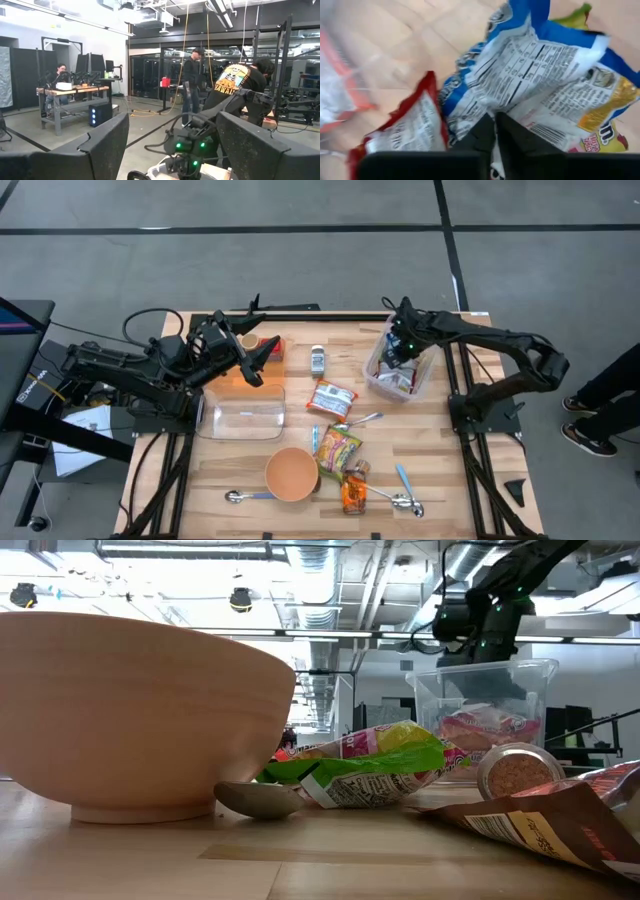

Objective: Pick & Place Food Item
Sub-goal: Adjust the blue noodle pack in the top transparent bin

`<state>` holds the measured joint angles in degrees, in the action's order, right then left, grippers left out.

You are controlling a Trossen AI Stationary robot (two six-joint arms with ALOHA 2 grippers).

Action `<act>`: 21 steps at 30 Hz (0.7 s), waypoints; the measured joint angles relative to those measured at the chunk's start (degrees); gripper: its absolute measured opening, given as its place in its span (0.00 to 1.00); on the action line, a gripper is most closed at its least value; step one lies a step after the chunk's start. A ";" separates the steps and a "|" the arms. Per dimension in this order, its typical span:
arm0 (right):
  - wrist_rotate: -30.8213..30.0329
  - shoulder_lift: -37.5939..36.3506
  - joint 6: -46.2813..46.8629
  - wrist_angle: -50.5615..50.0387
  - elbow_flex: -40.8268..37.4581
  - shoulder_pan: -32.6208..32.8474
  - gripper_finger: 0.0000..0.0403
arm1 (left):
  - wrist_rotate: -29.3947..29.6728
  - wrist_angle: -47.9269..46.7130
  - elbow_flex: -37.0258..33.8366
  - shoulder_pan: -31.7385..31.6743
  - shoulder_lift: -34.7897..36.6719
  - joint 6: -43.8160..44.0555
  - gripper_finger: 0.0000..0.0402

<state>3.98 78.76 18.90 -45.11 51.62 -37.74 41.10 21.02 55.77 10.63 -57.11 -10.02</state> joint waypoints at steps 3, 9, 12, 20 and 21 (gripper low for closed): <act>-1.31 -2.72 0.50 -0.41 0.07 0.77 0.03 | 0.00 0.02 0.00 0.00 0.01 0.00 0.74; -3.69 -7.67 -0.48 -6.18 2.74 1.41 0.01 | 0.00 0.00 0.00 0.00 -0.01 0.00 0.74; -4.44 -9.72 -5.80 -8.98 4.31 1.50 0.00 | 0.00 0.00 0.00 0.00 0.01 0.00 0.74; -8.75 -10.55 -26.86 -11.90 6.13 2.75 0.00 | 0.00 -0.02 0.00 0.00 0.01 0.00 0.74; -9.98 -10.55 -29.43 -11.93 6.13 3.12 0.00 | 0.00 -0.02 0.00 0.00 0.01 0.00 0.74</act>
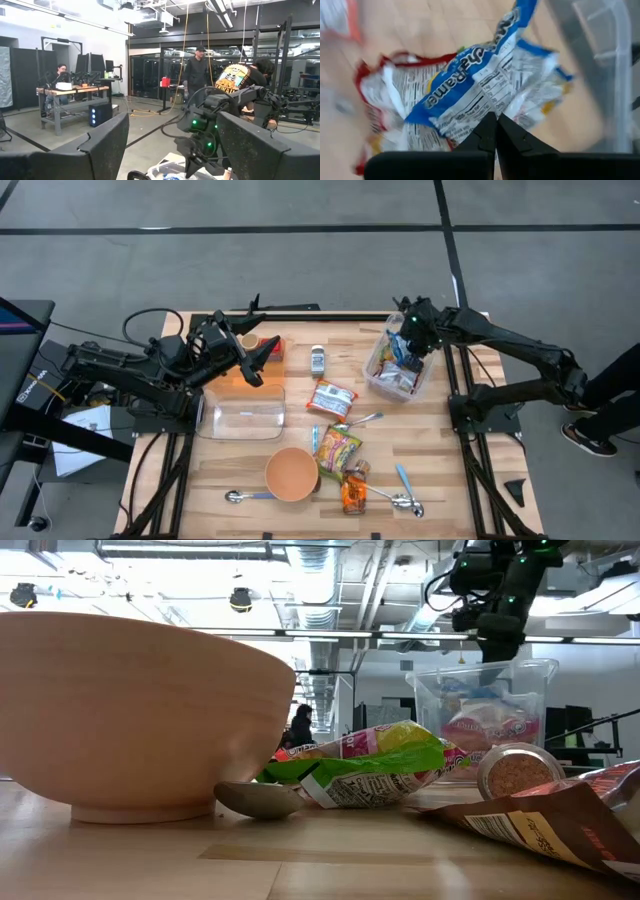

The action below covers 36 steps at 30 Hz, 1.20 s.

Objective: Pick & Place Food Item
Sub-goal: Adjust the blue noodle pack in the top transparent bin

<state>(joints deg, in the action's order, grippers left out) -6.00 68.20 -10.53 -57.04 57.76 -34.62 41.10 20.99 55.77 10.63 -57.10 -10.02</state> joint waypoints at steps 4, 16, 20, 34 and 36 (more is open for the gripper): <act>-3.98 0.00 -9.55 0.06 0.00 1.38 0.00 | 0.00 0.00 0.00 0.00 0.00 0.02 0.74; -6.01 0.00 -33.53 1.51 -0.09 1.55 0.00 | 0.00 -0.02 0.00 0.00 0.00 0.04 0.74; -7.03 0.13 -41.63 3.42 -1.82 1.49 0.00 | -0.01 0.00 0.00 0.00 -0.01 0.07 0.74; -10.98 0.15 -46.28 11.48 -9.84 1.07 0.00 | -0.04 -0.70 0.00 0.00 -0.02 2.75 0.74; -11.05 0.10 -45.13 11.83 -9.94 0.81 0.00 | -0.74 -0.66 0.00 0.00 -0.02 3.17 0.74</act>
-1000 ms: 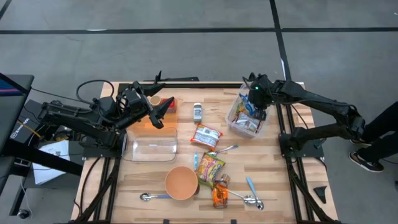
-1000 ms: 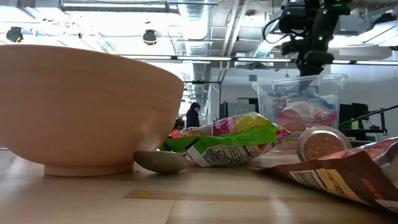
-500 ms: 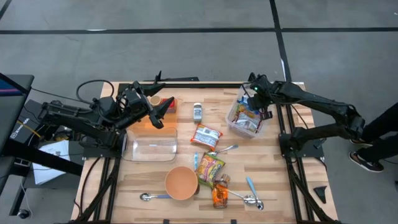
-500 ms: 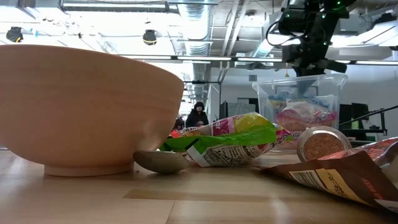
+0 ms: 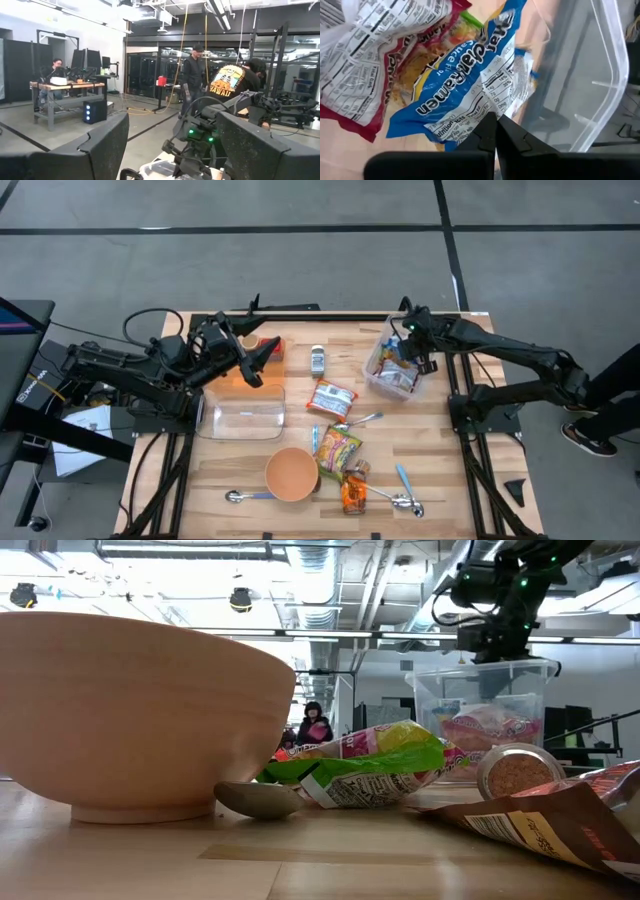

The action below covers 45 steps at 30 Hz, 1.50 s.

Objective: Pick & Place Food Item
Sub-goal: Adjust the blue noodle pack in the top transparent bin, then put the orange spoon into the bottom transparent bin

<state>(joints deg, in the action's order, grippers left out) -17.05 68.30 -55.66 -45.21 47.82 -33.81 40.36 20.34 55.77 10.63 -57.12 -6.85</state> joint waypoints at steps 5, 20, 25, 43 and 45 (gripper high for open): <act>-0.36 0.14 0.59 -3.09 -0.22 -0.53 0.07 | -0.30 -0.02 0.00 0.02 0.00 0.26 0.74; 0.99 -5.94 20.52 -6.13 8.12 -0.03 0.29 | -0.32 0.00 0.00 0.02 0.00 0.30 0.74; 11.14 -8.47 36.93 -8.95 11.95 -0.02 0.29 | -0.33 0.00 0.00 0.02 0.00 1.62 0.74; 32.50 -20.57 75.44 -13.76 12.34 9.19 0.27 | -2.76 -6.40 0.00 -0.04 -0.02 1.74 0.74; 32.21 -22.31 79.90 -13.70 12.34 12.18 0.27 | -4.39 -7.54 0.00 -0.39 -0.02 2.71 0.74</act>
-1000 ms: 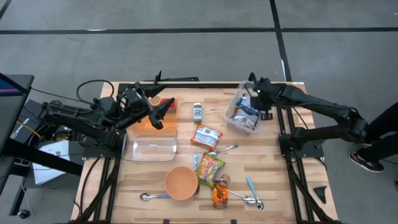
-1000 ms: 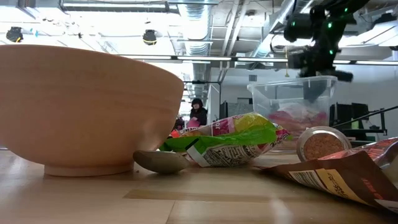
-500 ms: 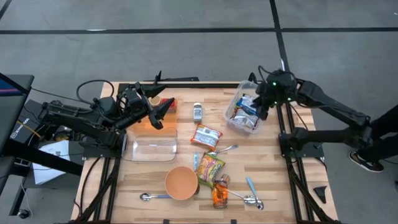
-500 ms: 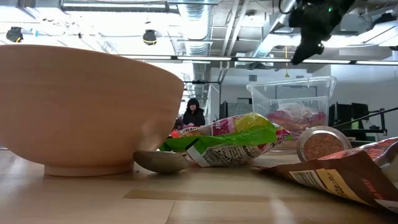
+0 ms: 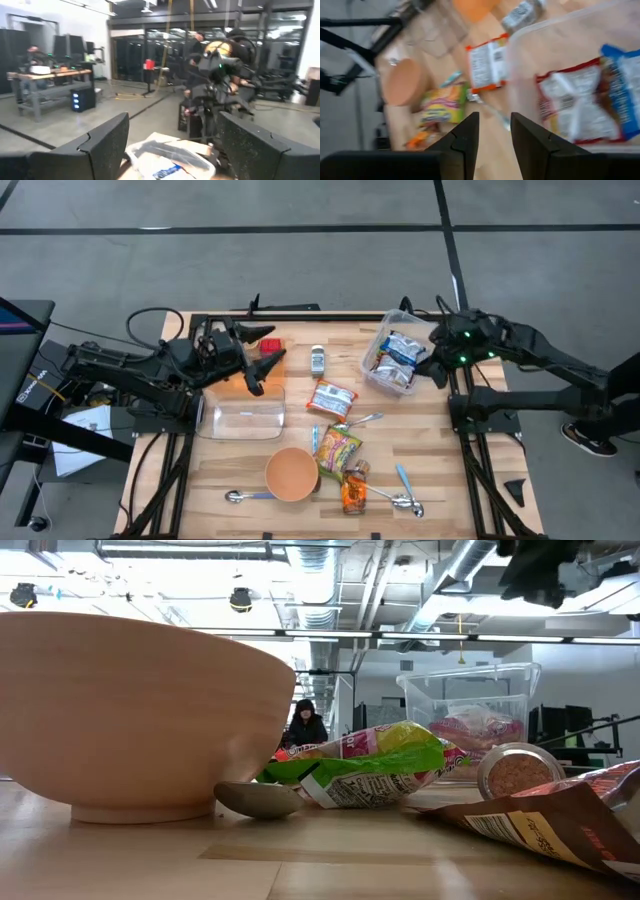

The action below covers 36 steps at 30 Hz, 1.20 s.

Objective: Pick & Place Food Item
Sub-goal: Put the orange spoon into the bottom transparent bin

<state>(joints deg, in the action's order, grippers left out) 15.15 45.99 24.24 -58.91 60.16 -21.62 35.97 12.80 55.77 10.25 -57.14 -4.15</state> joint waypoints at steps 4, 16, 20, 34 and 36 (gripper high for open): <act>-1.94 -2.51 9.47 1.05 0.00 6.92 0.27 | -2.99 -0.69 0.00 -0.18 0.00 0.21 0.74; -17.28 0.24 40.17 1.04 0.00 37.49 0.27 | -9.52 -3.00 0.00 0.12 0.00 3.18 0.74; -20.81 5.17 47.96 0.16 0.02 47.24 0.27 | -9.24 -3.46 0.00 0.71 0.00 3.37 0.74; -23.37 25.66 84.19 -3.31 0.04 76.80 0.27 | -2.34 4.46 0.00 0.71 -2.33 8.41 0.74; -25.43 27.89 91.53 -2.95 0.04 80.78 0.27 | -2.34 4.46 0.00 0.71 -3.67 10.78 0.74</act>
<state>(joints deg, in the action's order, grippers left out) -10.27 73.88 115.77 -61.86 60.20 59.16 33.63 17.26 55.77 10.96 -60.81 6.63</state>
